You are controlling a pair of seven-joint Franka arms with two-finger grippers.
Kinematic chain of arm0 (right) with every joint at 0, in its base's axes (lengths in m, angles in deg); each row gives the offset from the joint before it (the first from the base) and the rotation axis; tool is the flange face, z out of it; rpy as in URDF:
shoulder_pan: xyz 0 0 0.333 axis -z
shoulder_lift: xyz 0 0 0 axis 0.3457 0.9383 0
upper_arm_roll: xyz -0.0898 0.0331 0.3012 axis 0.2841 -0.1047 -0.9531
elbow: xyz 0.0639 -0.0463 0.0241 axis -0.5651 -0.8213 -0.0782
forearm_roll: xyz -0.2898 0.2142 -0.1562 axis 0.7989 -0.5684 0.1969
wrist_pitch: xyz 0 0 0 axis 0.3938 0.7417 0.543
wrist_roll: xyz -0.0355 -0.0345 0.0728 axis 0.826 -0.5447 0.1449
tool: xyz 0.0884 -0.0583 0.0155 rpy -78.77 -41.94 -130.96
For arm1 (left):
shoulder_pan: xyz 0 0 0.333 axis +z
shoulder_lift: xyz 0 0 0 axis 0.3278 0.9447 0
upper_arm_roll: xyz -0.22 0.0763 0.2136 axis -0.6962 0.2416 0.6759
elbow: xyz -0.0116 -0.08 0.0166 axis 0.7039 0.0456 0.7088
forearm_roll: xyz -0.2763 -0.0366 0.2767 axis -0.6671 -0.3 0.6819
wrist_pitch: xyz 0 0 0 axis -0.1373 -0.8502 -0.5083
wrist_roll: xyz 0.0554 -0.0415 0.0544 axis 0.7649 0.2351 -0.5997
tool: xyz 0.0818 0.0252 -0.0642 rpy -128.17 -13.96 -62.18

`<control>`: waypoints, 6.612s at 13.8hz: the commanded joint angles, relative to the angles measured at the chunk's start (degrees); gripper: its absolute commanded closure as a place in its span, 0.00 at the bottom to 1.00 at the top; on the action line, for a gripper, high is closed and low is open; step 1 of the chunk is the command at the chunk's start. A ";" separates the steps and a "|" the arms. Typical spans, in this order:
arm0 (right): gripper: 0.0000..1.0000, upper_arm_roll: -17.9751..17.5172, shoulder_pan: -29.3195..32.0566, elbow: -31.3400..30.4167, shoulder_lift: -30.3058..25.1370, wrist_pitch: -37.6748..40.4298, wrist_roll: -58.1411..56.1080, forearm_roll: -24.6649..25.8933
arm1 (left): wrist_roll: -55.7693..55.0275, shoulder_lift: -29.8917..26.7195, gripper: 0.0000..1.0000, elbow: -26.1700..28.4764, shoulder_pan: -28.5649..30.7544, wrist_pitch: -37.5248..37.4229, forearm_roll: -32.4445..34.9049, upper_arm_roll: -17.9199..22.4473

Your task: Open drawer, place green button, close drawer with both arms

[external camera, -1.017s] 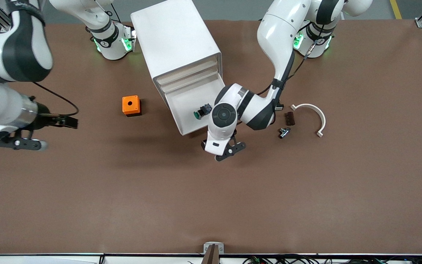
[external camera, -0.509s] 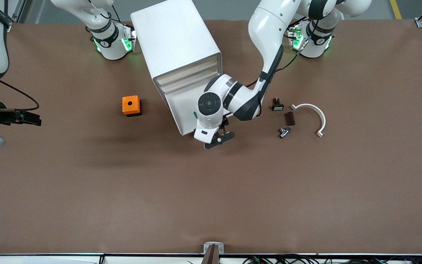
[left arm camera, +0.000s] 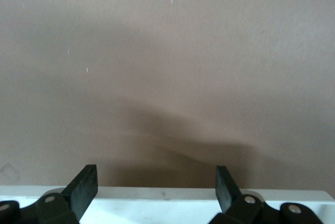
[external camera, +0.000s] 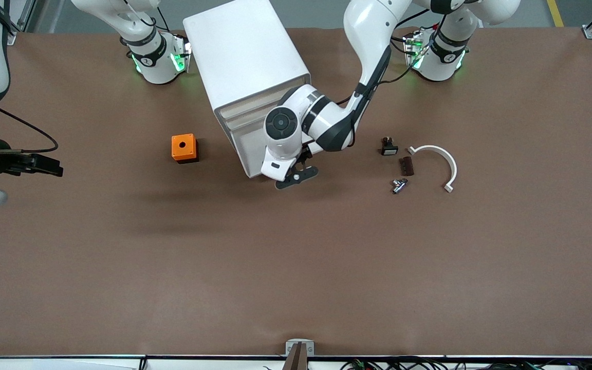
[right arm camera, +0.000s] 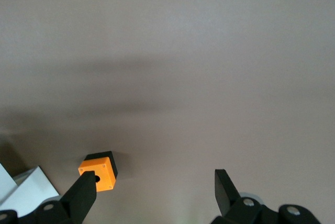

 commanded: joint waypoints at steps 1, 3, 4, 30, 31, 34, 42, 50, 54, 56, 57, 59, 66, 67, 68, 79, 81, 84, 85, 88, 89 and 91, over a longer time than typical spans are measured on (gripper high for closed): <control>0.00 -0.31 0.54 2.87 0.06 1.15 1.52 -0.69 | -1.67 -1.83 0.01 2.84 -0.14 0.25 0.29 -1.71; 0.00 -0.31 0.98 2.96 0.15 1.06 1.52 -1.31 | -1.94 -1.92 0.01 3.36 -0.05 0.25 -1.90 -2.60; 0.00 -0.31 0.63 3.05 0.15 1.06 1.70 -1.31 | -1.94 -1.92 0.01 3.54 -0.05 0.25 -3.39 -2.69; 0.00 -0.31 0.81 -14.62 -18.49 -2.63 4.60 -1.84 | -1.76 -2.18 0.01 2.14 1.09 -2.74 -21.51 -3.57; 0.00 -0.31 0.81 -14.79 -18.57 -2.72 4.60 -1.84 | -1.59 -3.40 0.01 2.05 1.27 -2.83 -21.42 -2.26; 0.00 -0.31 0.72 -14.88 -18.66 -2.72 4.51 -1.66 | -1.41 -8.05 0.01 2.04 1.97 -4.76 -17.21 0.30; 0.00 -0.48 -0.69 -15.76 -20.24 -2.72 3.19 0.10 | 6.74 -26.77 0.01 2.05 15.13 -25.21 -10.62 0.57; 0.00 -0.48 -0.60 -15.50 -20.68 -3.95 1.35 0.10 | 28.28 -40.76 0.01 2.31 31.14 -44.74 -3.07 0.48; 0.00 -0.39 -0.51 -14.80 -20.77 -3.17 -1.55 0.10 | 33.02 -43.74 0.01 2.57 35.08 -47.65 4.59 0.48; 0.00 -0.39 -0.51 -14.00 -20.68 -2.02 -1.55 0.10 | 37.77 -44.81 0.01 2.66 38.78 -48.97 4.77 0.48; 0.00 -0.39 -0.51 -14.00 -20.60 -2.02 -1.55 0.10 | 39.27 -44.98 0.01 2.83 40.10 -49.15 5.55 0.48; 0.00 -0.48 -0.60 -13.91 -20.51 -1.93 -1.55 0.10 | 41.64 -44.90 0.01 3.19 40.82 -49.06 9.24 0.39; 0.00 -0.39 -0.42 -13.65 -20.24 -1.67 -1.73 0.97 | 49.74 -44.72 0.01 4.59 47.32 -47.05 14.96 0.30; 0.00 -0.39 -0.34 -13.65 -20.24 -1.75 -1.73 0.89 | 49.92 -44.81 0.01 5.38 47.50 -45.82 15.05 0.39; 0.00 -0.39 -0.25 -13.74 -20.24 -1.75 -1.73 0.89 | 50.96 -44.72 0.01 5.99 47.93 -44.42 15.05 0.39; 0.00 -0.22 -0.07 -13.91 -20.07 -2.10 -1.73 0.80 | 59.58 -44.37 0.01 6.70 52.15 -40.80 14.79 0.48; 0.00 -0.13 0.19 -13.91 -20.07 -2.54 -1.73 0.89 | 59.58 -44.28 0.01 6.79 52.86 -40.36 14.44 0.39; 0.00 -0.13 1.24 -13.91 -19.89 -2.72 -1.73 0.89 | 59.58 -44.02 0.01 6.79 55.31 -39.22 14.18 -1.53; 0.00 -0.13 1.25 -13.91 -19.89 -2.72 -1.73 0.89 | 59.67 -43.84 0.01 6.79 57.58 -38.17 14.00 -3.98; 0.00 -0.13 1.25 -13.83 -19.89 -2.63 -1.73 0.89 | 59.41 -42.79 0.01 6.62 60.85 -35.45 14.09 -9.26; 0.00 -0.13 1.25 -13.83 -19.98 -2.55 -1.73 0.89 | 59.06 -42.79 0.01 6.27 61.90 -34.48 14.00 -10.84; 0.00 -0.04 1.33 -13.83 -19.98 -2.28 -1.73 0.97 | 58.45 -42.79 0.01 6.09 63.05 -31.67 14.17 -13.40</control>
